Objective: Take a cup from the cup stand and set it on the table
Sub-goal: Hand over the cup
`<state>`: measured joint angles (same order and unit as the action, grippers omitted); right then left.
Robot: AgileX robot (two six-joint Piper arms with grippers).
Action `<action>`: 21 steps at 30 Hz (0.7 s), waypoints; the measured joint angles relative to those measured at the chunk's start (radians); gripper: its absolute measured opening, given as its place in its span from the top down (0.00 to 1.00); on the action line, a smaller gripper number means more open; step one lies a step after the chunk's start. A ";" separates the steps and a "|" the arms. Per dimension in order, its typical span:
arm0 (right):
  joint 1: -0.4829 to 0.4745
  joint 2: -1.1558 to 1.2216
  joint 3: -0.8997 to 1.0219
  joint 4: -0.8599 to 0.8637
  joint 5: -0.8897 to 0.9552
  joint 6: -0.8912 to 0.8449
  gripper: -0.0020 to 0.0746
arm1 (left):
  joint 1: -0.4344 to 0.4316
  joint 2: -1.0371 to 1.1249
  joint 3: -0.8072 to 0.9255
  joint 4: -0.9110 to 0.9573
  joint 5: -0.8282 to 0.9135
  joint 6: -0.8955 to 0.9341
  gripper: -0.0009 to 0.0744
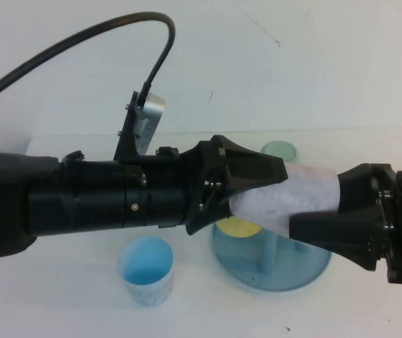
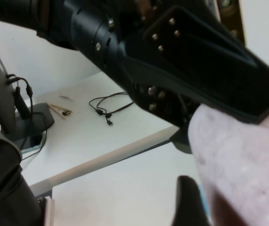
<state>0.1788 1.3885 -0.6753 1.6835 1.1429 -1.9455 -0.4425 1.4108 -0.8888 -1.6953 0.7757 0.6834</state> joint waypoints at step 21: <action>0.008 0.004 -0.005 -0.002 0.027 0.023 0.87 | -0.002 -0.002 -0.008 -0.027 -0.024 0.043 0.24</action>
<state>0.1868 1.3923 -0.6808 1.6816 1.1700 -1.9229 -0.4448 1.4089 -0.8967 -1.7228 0.7520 0.7266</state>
